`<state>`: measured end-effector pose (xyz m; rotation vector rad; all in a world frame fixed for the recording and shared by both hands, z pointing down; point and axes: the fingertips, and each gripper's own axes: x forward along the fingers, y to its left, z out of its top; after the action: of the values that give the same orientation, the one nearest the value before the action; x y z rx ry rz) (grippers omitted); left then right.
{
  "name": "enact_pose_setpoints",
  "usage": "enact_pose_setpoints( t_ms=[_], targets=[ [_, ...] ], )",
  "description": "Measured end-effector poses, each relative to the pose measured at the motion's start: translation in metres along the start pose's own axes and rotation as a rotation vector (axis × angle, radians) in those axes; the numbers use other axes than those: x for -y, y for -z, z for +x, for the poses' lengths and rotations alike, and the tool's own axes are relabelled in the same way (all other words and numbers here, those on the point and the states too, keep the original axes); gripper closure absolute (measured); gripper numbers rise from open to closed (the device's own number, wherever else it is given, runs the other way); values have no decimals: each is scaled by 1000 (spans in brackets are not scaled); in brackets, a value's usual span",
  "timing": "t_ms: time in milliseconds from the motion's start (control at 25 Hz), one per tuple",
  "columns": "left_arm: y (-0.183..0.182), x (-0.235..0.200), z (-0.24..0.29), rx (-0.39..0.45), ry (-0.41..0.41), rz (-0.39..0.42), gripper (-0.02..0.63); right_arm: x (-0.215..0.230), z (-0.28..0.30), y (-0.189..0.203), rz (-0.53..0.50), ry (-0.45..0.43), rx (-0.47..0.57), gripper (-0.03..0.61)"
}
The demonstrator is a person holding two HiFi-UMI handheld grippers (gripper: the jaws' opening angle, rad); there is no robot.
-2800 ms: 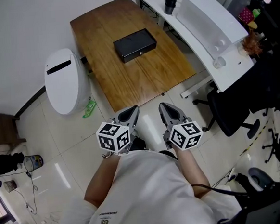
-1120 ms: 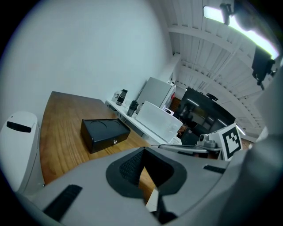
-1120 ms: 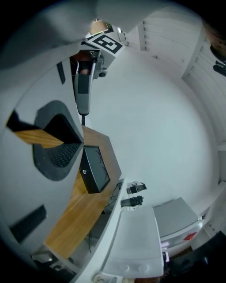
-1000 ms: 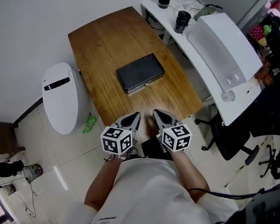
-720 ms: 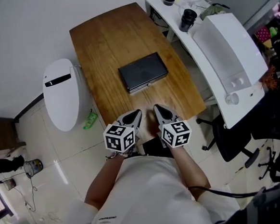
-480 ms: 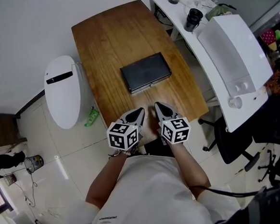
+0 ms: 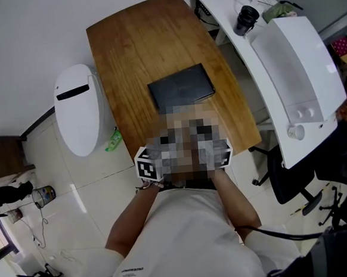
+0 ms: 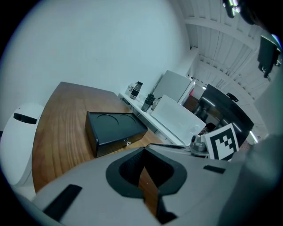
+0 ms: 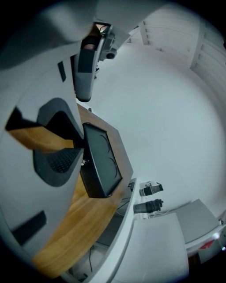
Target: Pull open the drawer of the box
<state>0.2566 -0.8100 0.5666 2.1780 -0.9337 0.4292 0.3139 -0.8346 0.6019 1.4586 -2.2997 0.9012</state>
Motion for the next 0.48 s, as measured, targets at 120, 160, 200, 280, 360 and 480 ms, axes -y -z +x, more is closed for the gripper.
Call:
enact_pose_setpoints(
  t_ms=[120,160,200,280,360,480],
  targets=[
    [-2,-4,8,-13,-13,-4,611,9,12,1,8,0,-24,537],
    [-1,-6,10,-16,-18,-6,611,11,16,2,11,-2,-33,529],
    [-1,-8,13,-20,-22,-7,611,13,20,3,12,-4,-42,528],
    [-2,-12,17,-29,-29,-9,611,17,29,4,14,-7,-58,517],
    [-3,-17,21,-37,-35,-13,611,20,39,7,14,-9,-78,515],
    [-3,-23,28,-46,-45,-24,611,29,51,15,13,1,-111,500]
  ],
)
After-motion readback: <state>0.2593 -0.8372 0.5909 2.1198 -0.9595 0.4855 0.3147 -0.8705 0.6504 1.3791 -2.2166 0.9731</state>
